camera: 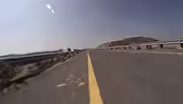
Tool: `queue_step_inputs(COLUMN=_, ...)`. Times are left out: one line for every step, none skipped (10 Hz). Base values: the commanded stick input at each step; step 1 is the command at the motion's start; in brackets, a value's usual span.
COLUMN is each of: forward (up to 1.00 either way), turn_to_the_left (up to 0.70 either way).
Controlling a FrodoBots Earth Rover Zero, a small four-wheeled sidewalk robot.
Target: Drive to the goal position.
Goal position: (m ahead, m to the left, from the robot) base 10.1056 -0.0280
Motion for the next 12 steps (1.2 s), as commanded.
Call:
queue_step_inputs(forward=0.50, turn_to_the_left=0.00)
queue_step_inputs(forward=0.50, turn_to_the_left=0.00)
queue_step_inputs(forward=0.50, turn_to_the_left=0.00)
queue_step_inputs(forward=0.50, turn_to_the_left=0.00)
queue_step_inputs(forward=0.50, turn_to_the_left=0.00)
queue_step_inputs(forward=0.50, turn_to_the_left=0.00)
queue_step_inputs(forward=0.50, turn_to_the_left=0.00)
queue_step_inputs(forward=0.50, turn_to_the_left=0.00)
queue_step_inputs(forward=0.50, turn_to_the_left=0.00)
queue_step_inputs(forward=0.50, turn_to_the_left=0.00)
queue_step_inputs(forward=0.50, turn_to_the_left=0.00)
queue_step_inputs(forward=0.50, turn_to_the_left=0.00)
